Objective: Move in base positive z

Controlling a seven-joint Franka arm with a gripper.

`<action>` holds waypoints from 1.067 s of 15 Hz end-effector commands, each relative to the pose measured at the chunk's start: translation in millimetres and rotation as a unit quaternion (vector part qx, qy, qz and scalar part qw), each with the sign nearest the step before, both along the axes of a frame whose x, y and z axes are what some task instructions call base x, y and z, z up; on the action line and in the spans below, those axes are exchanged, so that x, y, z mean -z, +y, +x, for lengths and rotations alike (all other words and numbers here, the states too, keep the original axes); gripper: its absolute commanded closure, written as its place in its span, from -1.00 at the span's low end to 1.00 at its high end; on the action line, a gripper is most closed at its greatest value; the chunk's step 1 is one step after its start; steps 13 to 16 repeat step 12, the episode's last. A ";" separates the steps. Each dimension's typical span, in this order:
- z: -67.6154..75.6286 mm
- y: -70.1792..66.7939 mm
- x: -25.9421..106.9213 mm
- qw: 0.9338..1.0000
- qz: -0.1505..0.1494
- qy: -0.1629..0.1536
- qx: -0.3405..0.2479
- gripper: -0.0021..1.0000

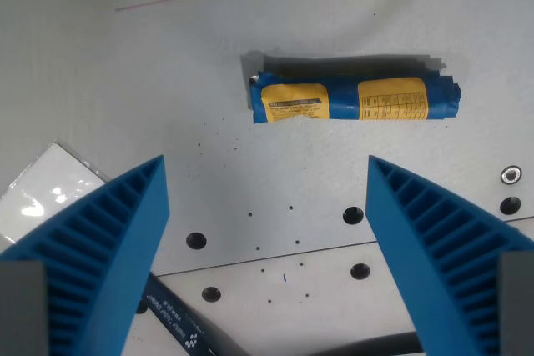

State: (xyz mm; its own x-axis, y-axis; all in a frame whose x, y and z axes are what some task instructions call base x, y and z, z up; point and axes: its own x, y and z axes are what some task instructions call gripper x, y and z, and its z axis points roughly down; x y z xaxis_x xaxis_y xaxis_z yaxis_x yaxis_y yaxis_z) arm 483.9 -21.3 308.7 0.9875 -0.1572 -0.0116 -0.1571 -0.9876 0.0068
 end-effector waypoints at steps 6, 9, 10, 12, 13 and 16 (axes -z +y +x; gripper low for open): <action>-0.1 -0.2 -31.4 1.000 0.000 -0.002 0.000 -1.00; 0.1 -0.3 -46.4 1.000 0.000 -0.002 0.000 -1.00; 0.2 -0.3 -51.4 1.000 0.000 -0.002 0.000 -1.00; 0.5 -0.3 -61.4 1.000 0.000 -0.002 0.000 -1.00; 0.5 -0.3 -61.4 1.000 0.000 -0.002 0.000 -1.00; 0.5 -0.3 -61.4 1.000 0.000 -0.002 0.000 -1.00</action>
